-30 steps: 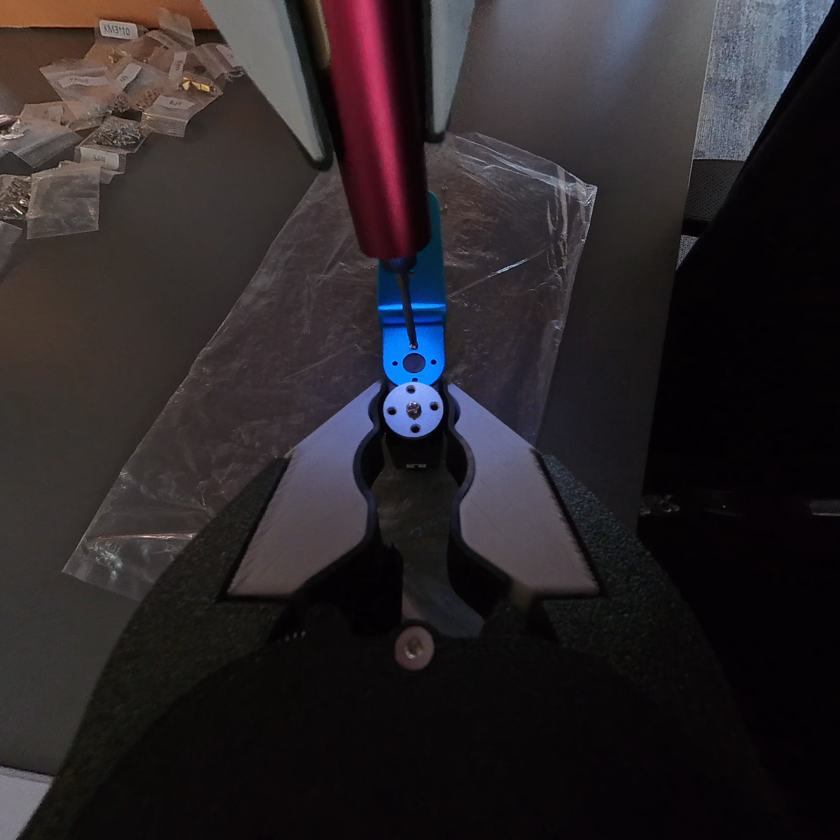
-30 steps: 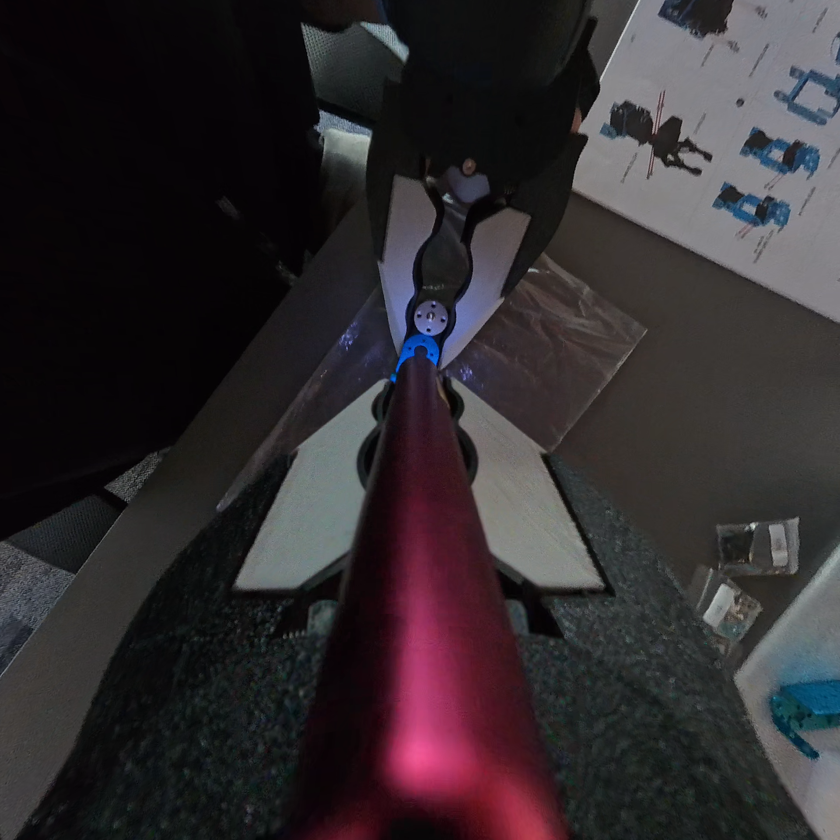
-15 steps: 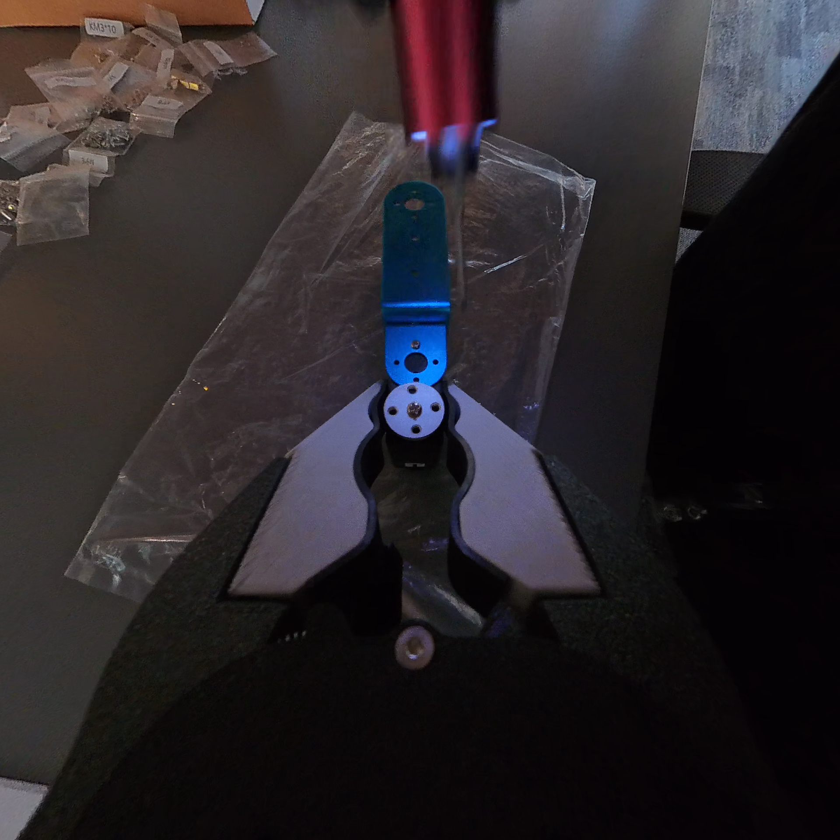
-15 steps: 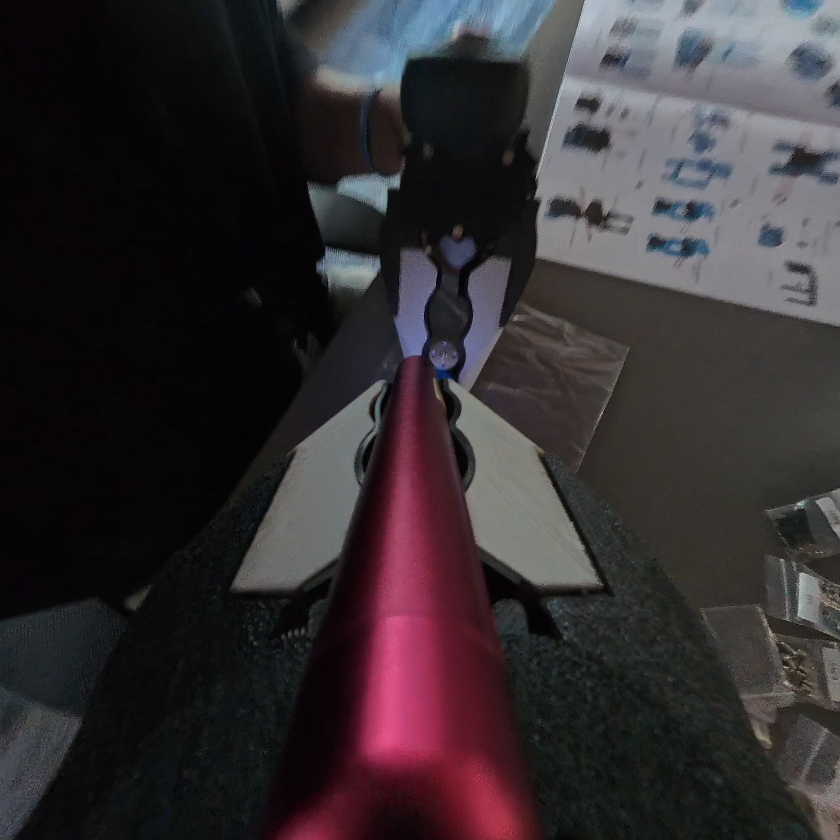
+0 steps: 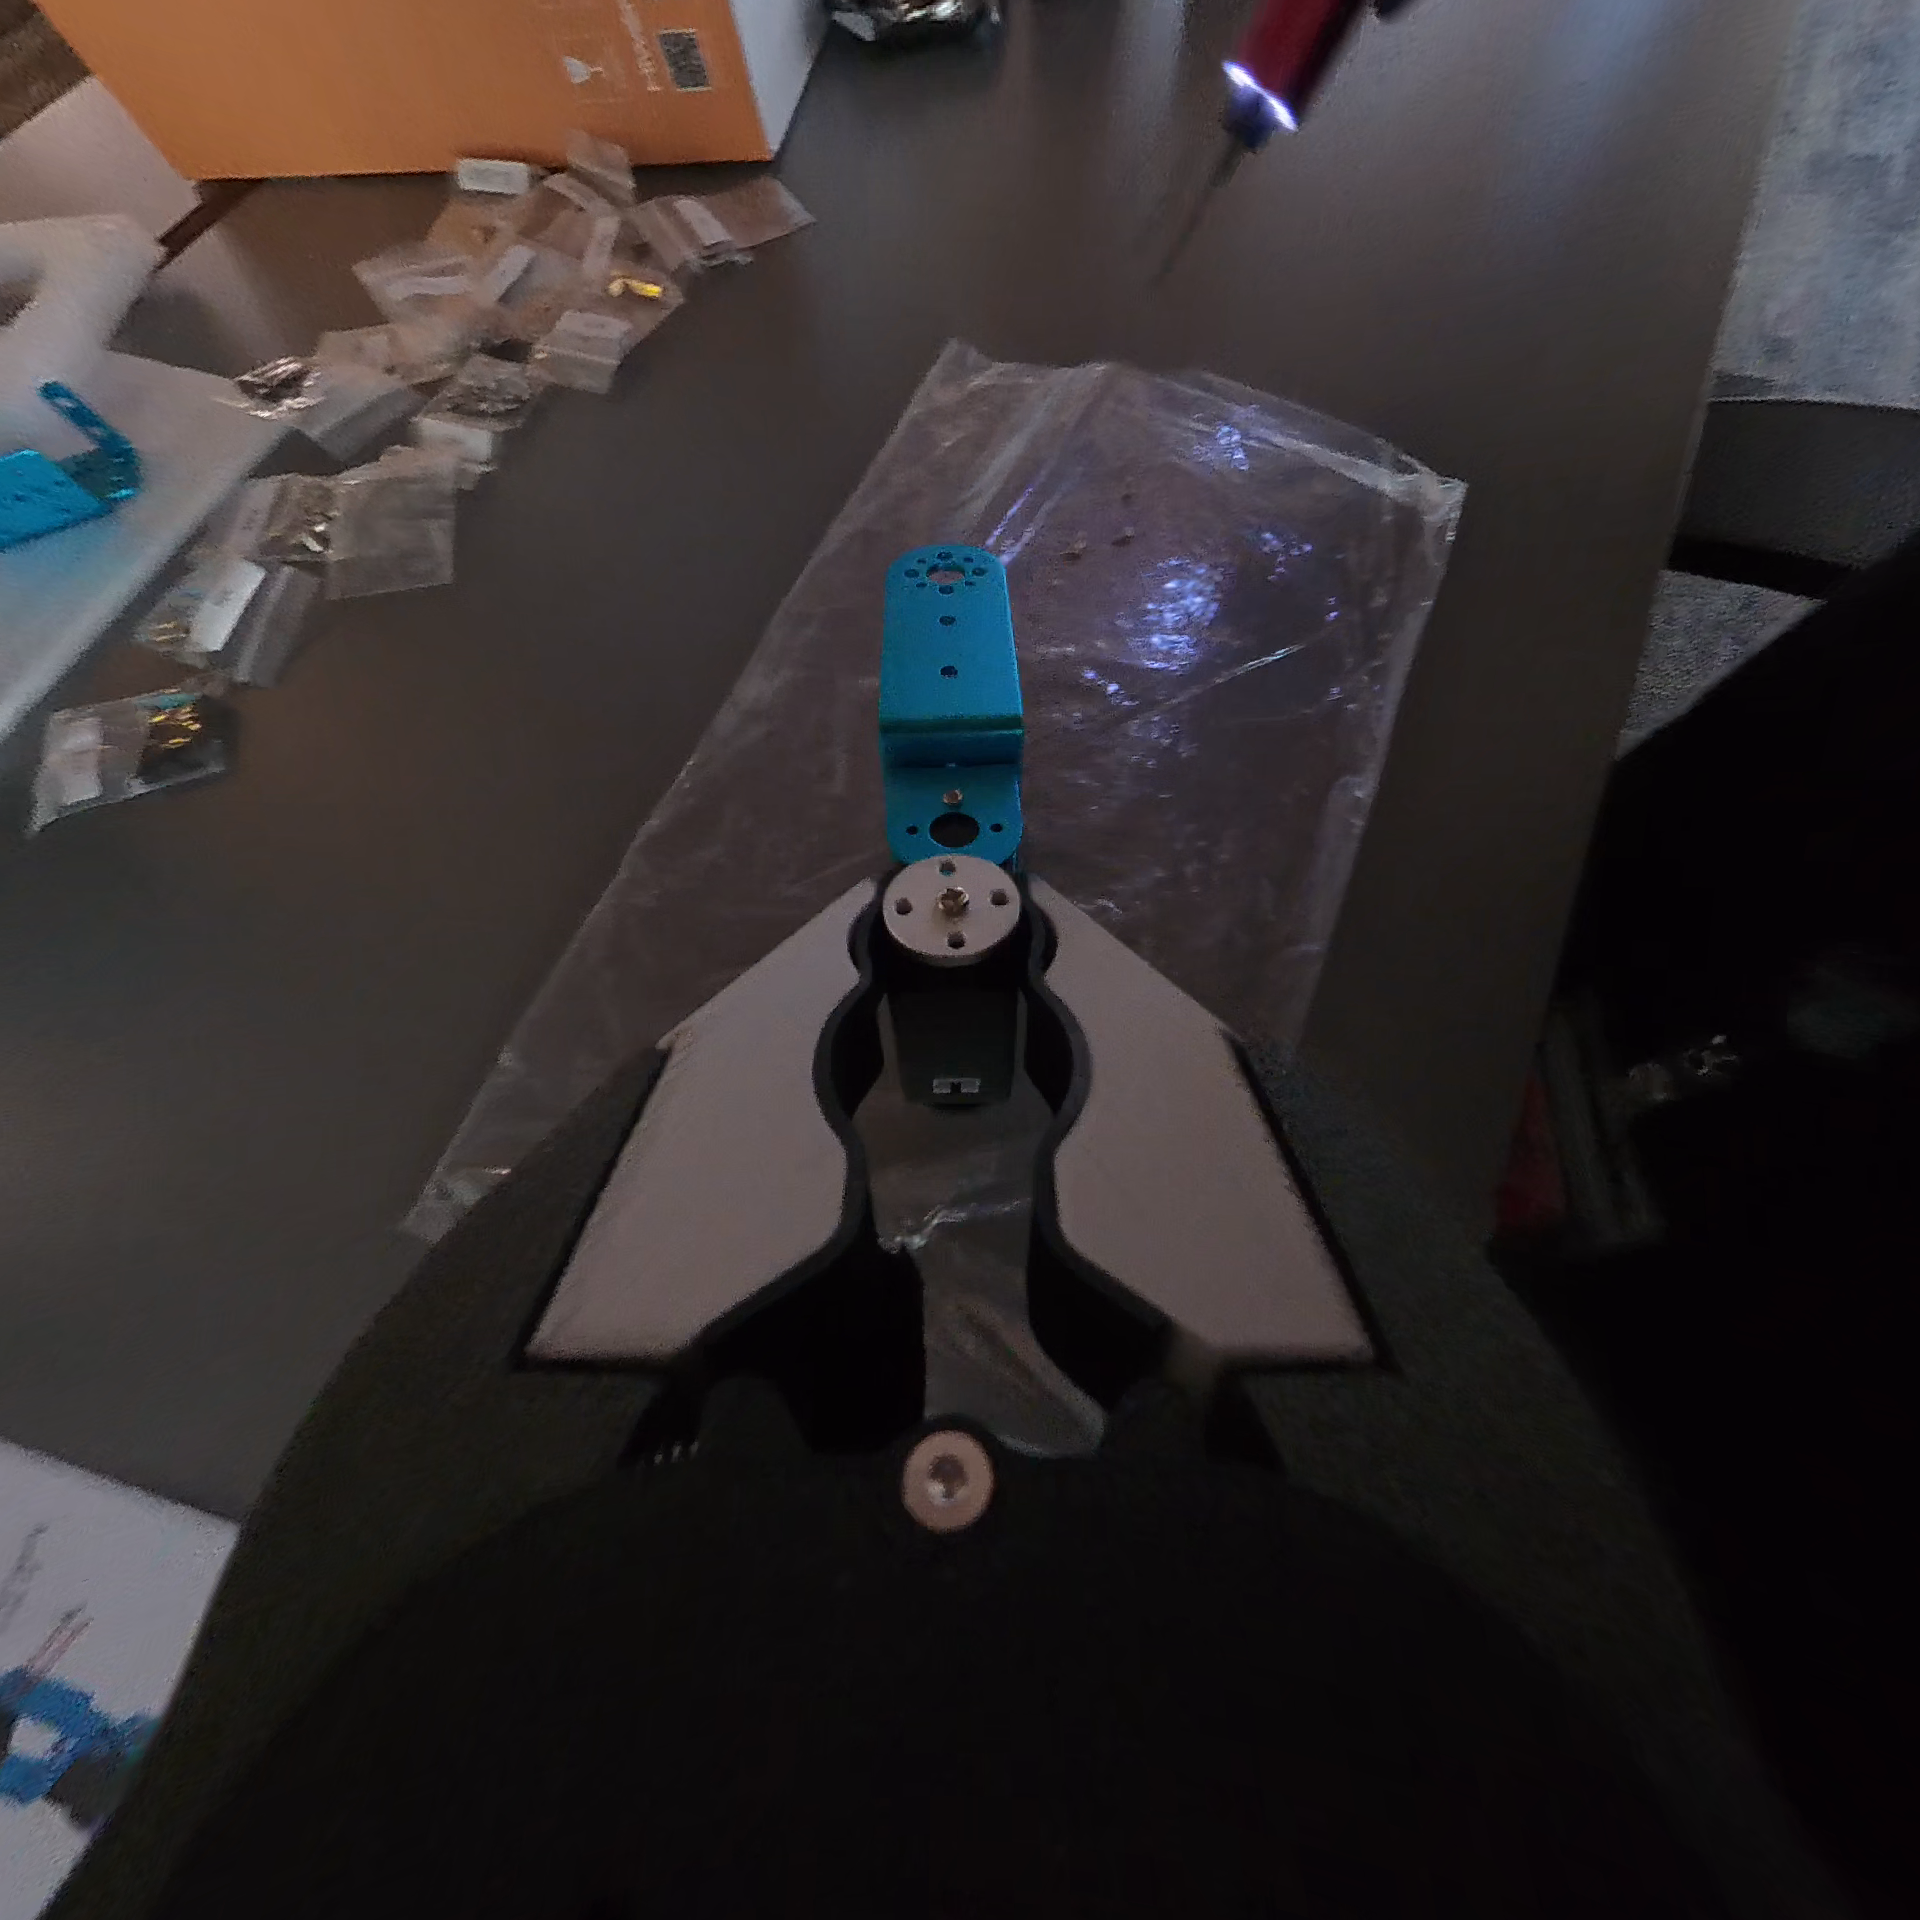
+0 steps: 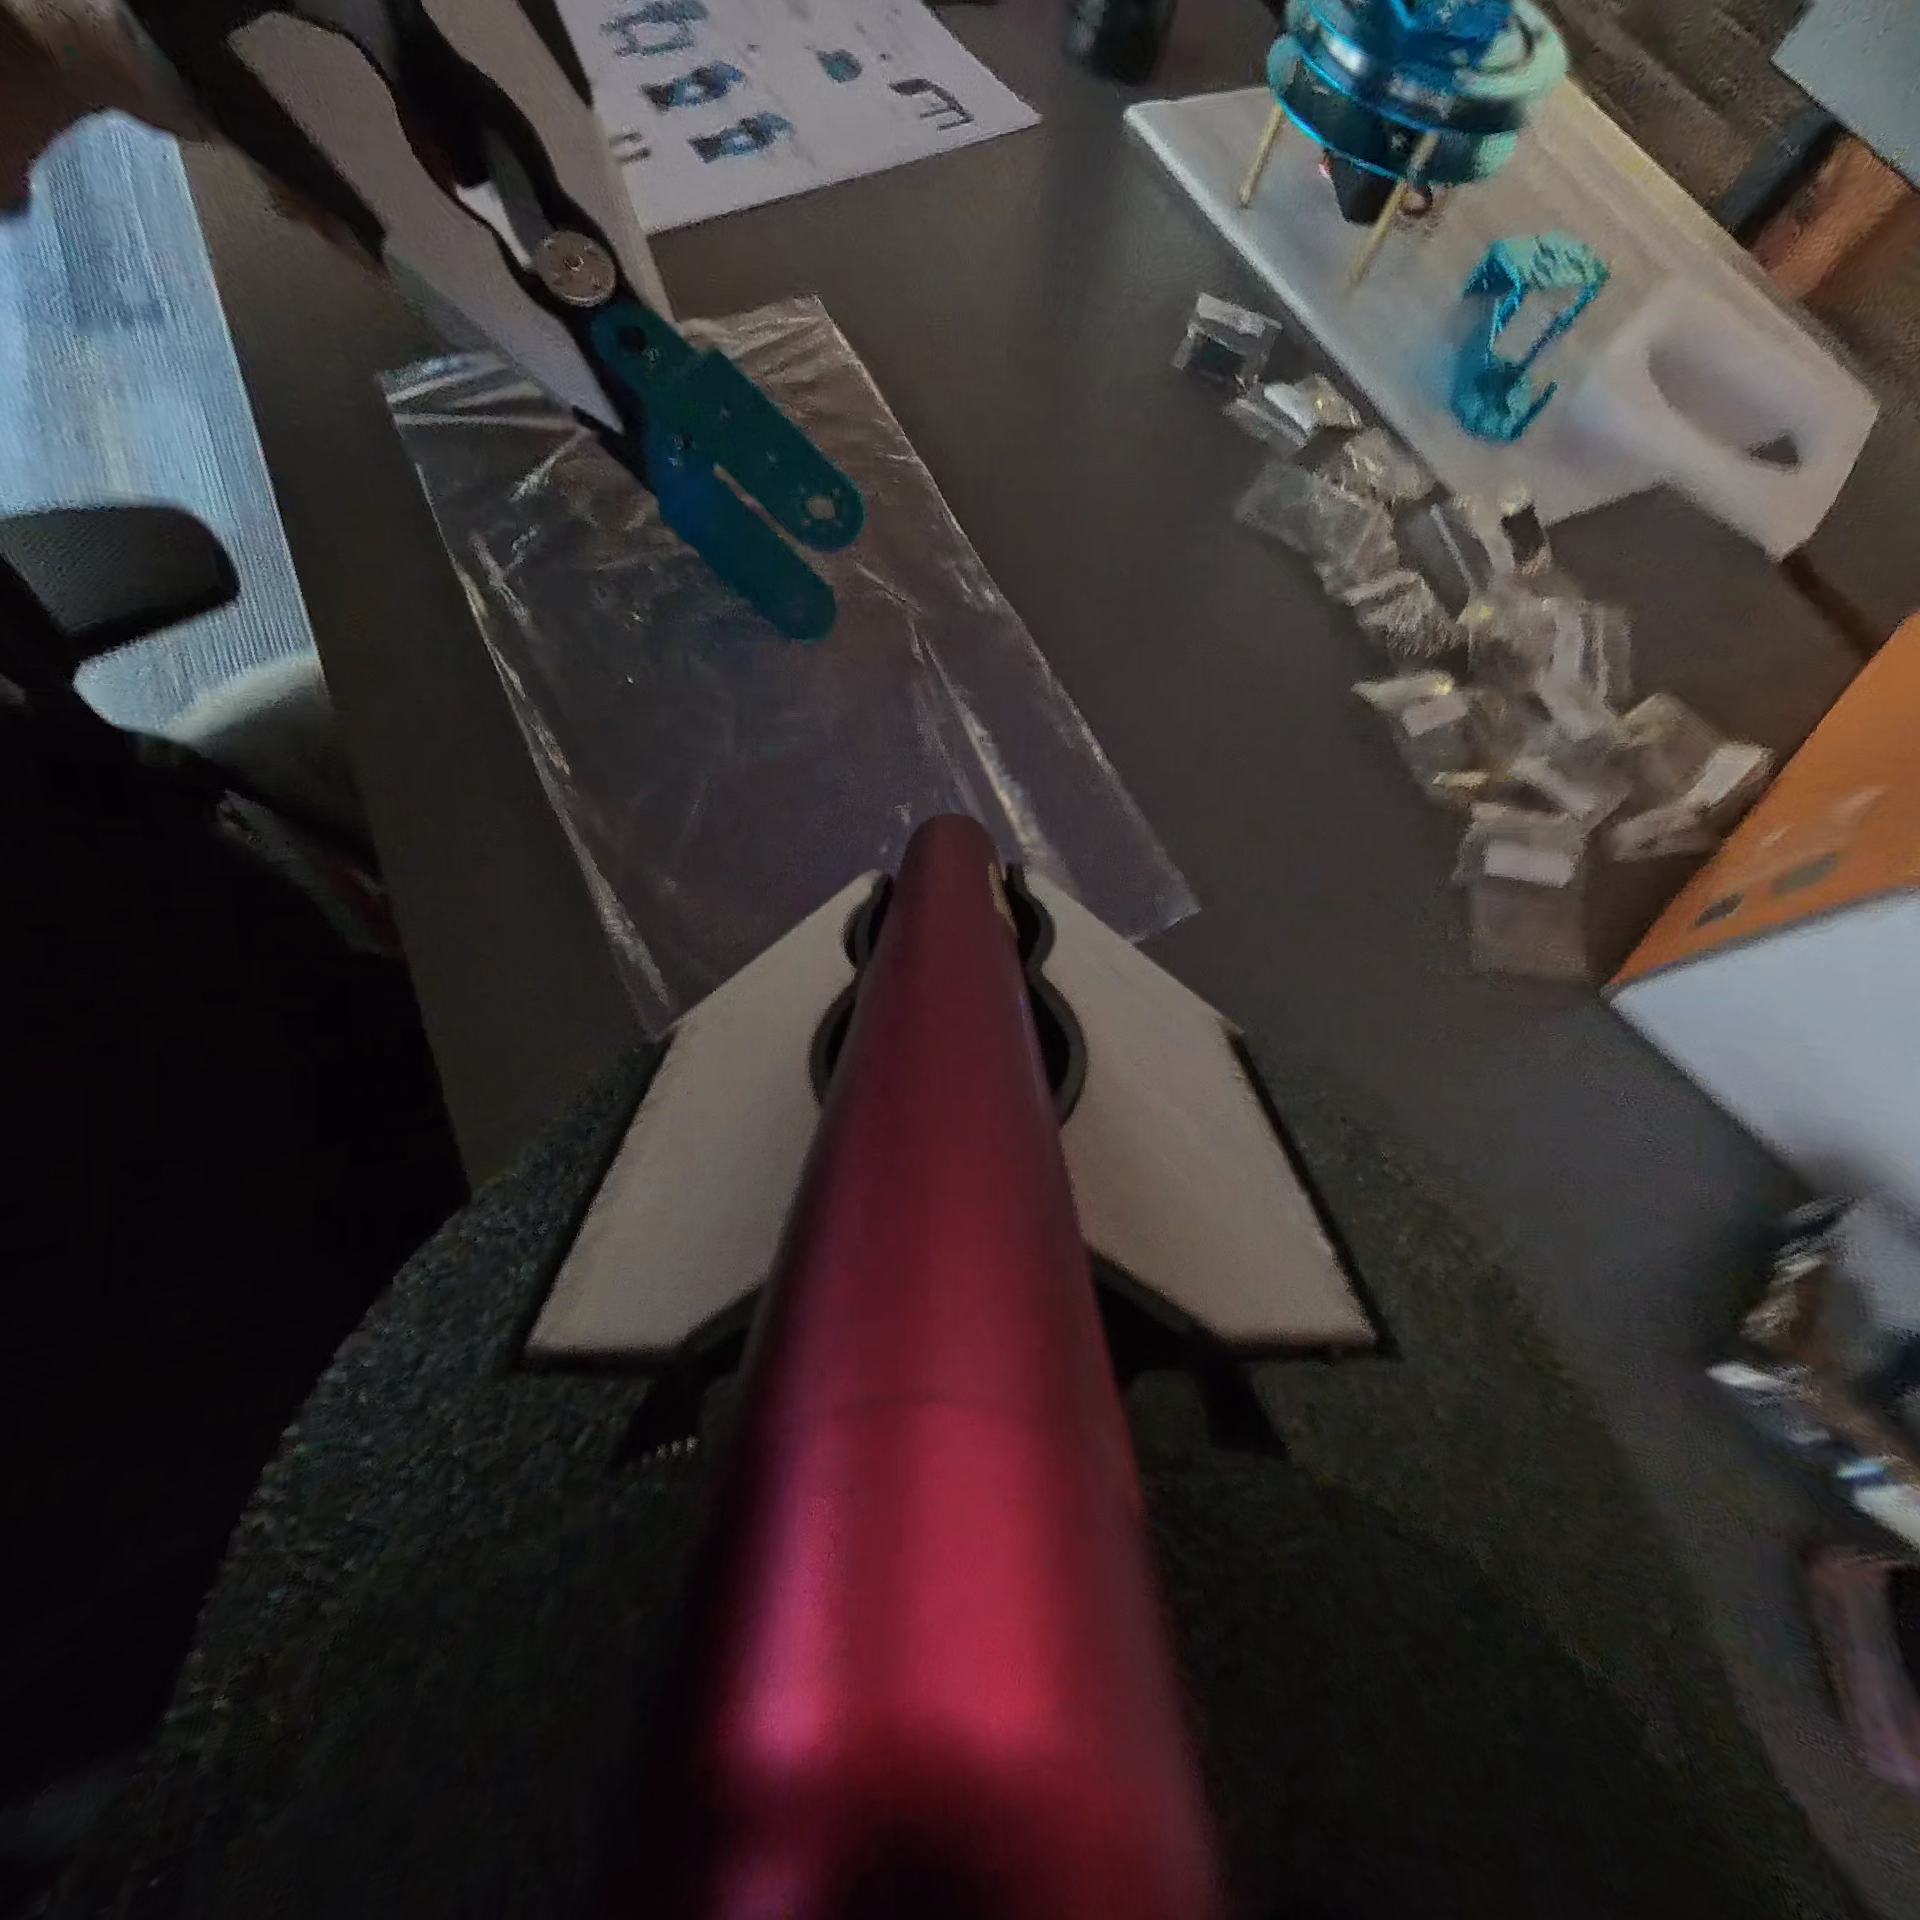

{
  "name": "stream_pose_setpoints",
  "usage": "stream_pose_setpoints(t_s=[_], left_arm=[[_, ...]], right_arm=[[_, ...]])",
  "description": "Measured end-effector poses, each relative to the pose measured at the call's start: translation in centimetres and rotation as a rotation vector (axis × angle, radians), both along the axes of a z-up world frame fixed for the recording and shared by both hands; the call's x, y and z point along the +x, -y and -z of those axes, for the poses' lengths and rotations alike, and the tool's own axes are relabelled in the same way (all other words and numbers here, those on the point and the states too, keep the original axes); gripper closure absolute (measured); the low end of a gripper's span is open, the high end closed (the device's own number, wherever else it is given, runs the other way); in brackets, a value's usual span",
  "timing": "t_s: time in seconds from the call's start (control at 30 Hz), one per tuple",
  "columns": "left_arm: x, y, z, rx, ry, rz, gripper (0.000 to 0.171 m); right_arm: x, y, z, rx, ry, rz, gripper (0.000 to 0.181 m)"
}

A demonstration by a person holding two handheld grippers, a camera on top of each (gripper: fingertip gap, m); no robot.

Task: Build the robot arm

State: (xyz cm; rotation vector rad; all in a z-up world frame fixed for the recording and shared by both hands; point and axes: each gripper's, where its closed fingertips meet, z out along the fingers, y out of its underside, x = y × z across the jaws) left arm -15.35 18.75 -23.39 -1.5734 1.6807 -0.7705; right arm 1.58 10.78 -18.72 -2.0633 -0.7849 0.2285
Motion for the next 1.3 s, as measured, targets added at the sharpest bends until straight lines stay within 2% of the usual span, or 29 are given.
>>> stream_pose_setpoints(t_s=[0.07,0.17,0.3,0.47,0.67,1.0,1.3], left_arm=[[0.0,-0.6,0.0,0.005,-0.008,-0.026,0.151],[0.1,-0.9,0.6,-0.032,-0.031,-0.045,0.151],[0.0,-0.9,2.0,-0.057,-0.072,-0.051,0.151],[-0.1,-0.9,2.7,-0.089,-0.089,-0.067,0.150],[0.0,-0.9,2.8,-0.108,-0.077,-0.052,0.151],[0.1,-0.8,2.8,-0.120,-0.083,-0.035,0.151],[0.1,-0.6,2.8,-0.119,-0.086,-0.032,0.151]], right_arm=[[-0.4,0.9,1.4,-0.019,-0.129,0.082,0.159],[-1.0,1.7,1.8,0.036,-0.248,0.188,0.161],[-1.0,1.5,3.4,0.053,-0.205,0.315,0.159],[-2.9,1.2,4.4,0.062,-0.217,0.316,0.159],[-2.2,0.9,4.4,0.072,-0.248,0.358,0.159],[-2.3,0.6,5.2,0.036,-0.245,0.345,0.161],[-2.4,0.6,4.8,0.043,-0.276,0.339,0.160]])
